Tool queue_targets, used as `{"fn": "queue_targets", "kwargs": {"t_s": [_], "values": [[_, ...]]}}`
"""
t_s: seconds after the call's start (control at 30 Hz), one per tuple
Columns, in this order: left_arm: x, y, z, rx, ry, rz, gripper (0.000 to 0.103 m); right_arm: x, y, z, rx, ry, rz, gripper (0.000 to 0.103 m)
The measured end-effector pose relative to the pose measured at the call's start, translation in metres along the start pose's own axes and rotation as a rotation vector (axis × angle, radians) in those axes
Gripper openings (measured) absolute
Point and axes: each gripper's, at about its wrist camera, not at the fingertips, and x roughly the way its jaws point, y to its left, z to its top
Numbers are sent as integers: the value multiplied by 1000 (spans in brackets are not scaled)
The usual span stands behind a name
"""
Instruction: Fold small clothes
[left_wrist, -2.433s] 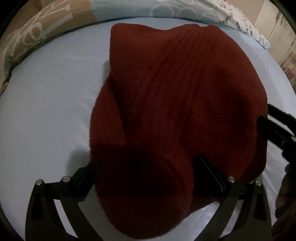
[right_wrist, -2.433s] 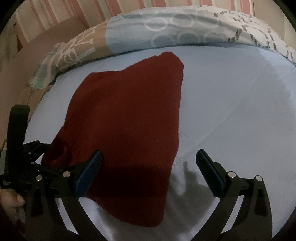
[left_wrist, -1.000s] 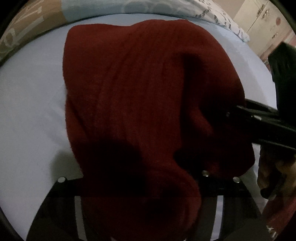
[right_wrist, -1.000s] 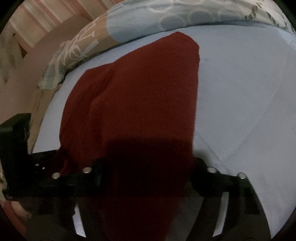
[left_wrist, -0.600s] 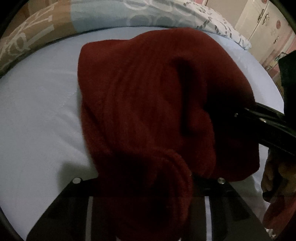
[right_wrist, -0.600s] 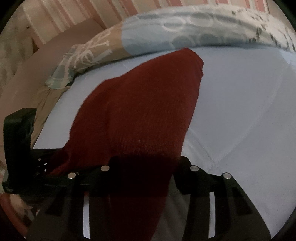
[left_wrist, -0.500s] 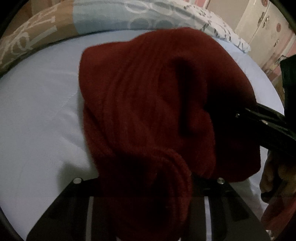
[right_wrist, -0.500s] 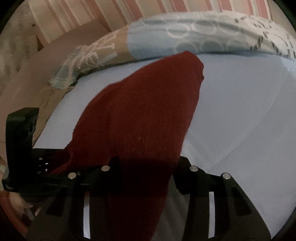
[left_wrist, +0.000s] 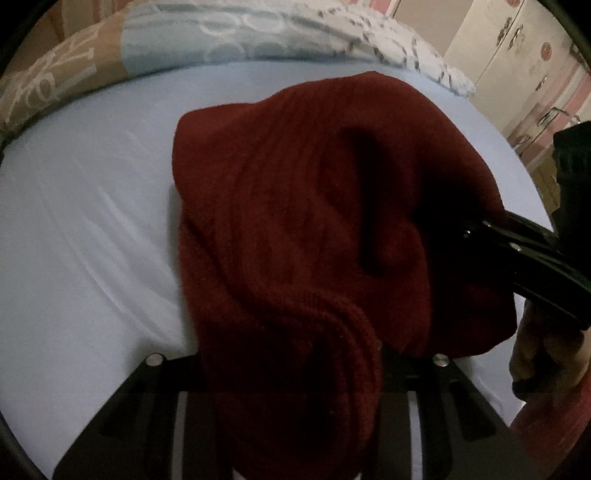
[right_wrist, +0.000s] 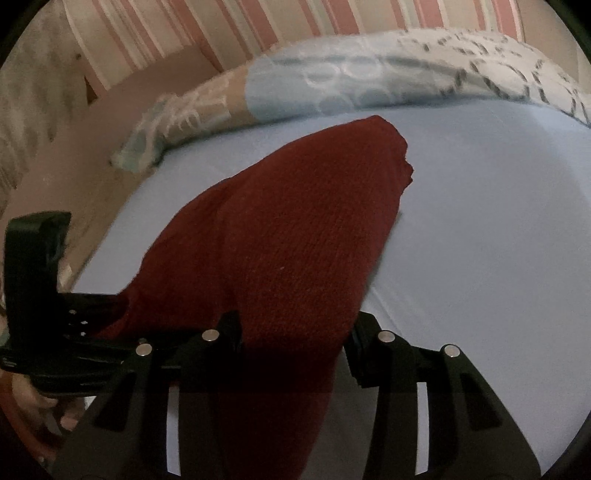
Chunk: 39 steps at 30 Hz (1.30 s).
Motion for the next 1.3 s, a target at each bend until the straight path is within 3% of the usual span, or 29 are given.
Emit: {"fn": "queue_targets", "kwargs": {"t_s": [0.17,0.27,0.33,0.37,0.43,0.53,0.67,0.83,0.97,1.1,1.3], "values": [[36,-20,-17,2,34,43,38,14,-25,-39,6,48,-20,45],[44,-17,-20,7,20,67,57,27,-35,-53,-6,48,-35,51],[45,-16,-18,20,1,94,78,27,-35,-55,-11,42,-32,54],[41,-18,-21,22,-10,109,81,26,-33,-55,-21,40,-33,58],[33,-14,-25,26,-20,104,82,22,-29,-53,-39,46,-42,63],[17,-13,-30,37,-35,112,86,8,-19,-52,-57,37,-56,81],[-7,-13,-39,51,-90,166,93,-25,4,-62,-98,-50,-110,98],[-1,4,-45,-15,-93,204,99,-22,21,-87,-116,-66,-346,97],[26,2,-39,-33,-95,226,102,2,16,-101,-154,-29,-440,94],[32,10,-46,-26,-115,224,102,11,-14,-110,-88,-20,-424,99],[27,13,-62,-22,-166,223,102,8,-14,-119,-93,-70,-422,99]]}}
